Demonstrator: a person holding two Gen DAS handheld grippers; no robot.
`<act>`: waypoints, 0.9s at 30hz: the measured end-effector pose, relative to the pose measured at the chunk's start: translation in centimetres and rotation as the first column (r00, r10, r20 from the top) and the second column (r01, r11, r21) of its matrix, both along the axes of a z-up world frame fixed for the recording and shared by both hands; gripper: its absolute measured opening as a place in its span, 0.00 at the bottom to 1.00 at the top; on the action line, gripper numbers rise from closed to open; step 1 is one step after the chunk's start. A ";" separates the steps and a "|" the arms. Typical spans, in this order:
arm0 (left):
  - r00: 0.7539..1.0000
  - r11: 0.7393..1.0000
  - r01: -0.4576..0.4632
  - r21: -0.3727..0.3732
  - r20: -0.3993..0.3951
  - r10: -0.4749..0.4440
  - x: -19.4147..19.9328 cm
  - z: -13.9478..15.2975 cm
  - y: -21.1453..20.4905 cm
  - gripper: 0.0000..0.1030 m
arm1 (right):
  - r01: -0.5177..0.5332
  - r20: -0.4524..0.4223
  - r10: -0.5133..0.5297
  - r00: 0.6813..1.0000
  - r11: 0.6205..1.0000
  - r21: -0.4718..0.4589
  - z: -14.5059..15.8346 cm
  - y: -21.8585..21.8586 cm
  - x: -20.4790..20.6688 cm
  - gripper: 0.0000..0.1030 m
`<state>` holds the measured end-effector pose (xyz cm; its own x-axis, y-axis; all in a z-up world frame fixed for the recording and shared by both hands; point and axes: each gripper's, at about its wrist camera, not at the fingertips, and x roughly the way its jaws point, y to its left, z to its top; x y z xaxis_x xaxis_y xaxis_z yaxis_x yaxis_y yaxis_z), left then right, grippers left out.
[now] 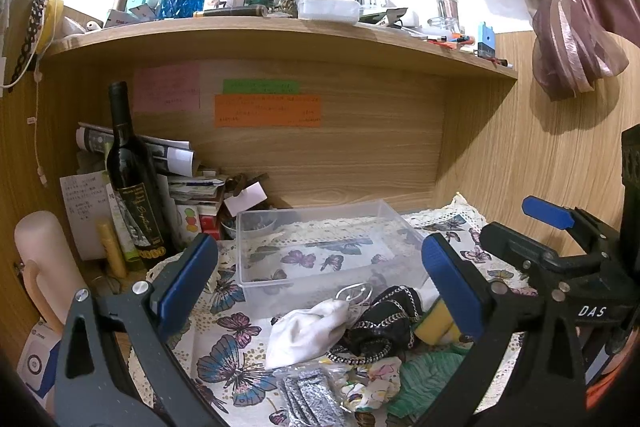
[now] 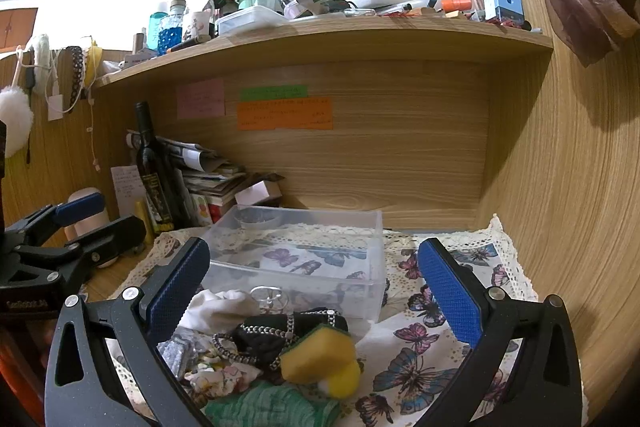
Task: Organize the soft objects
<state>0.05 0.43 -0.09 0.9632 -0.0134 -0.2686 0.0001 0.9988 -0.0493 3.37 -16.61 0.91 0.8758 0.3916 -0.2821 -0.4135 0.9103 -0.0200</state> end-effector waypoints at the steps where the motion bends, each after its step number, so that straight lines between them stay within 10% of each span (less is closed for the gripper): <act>1: 1.000 1.000 -0.001 0.000 0.000 0.001 0.0 0.0 0.0 1.00 | -0.001 0.000 0.001 1.000 1.000 0.000 0.0 0.0 0.0 1.00; 27: 1.000 1.000 0.007 0.000 0.003 -0.007 0.0 0.1 -0.3 1.00 | -0.003 -0.001 0.003 1.000 1.000 0.013 0.2 -0.2 -0.1 1.00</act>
<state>0.10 0.14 0.01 0.9639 -0.0195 -0.2657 0.0068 0.9988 -0.0488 3.32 -16.83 1.13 0.8746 0.3974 -0.2778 -0.4158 0.9094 -0.0082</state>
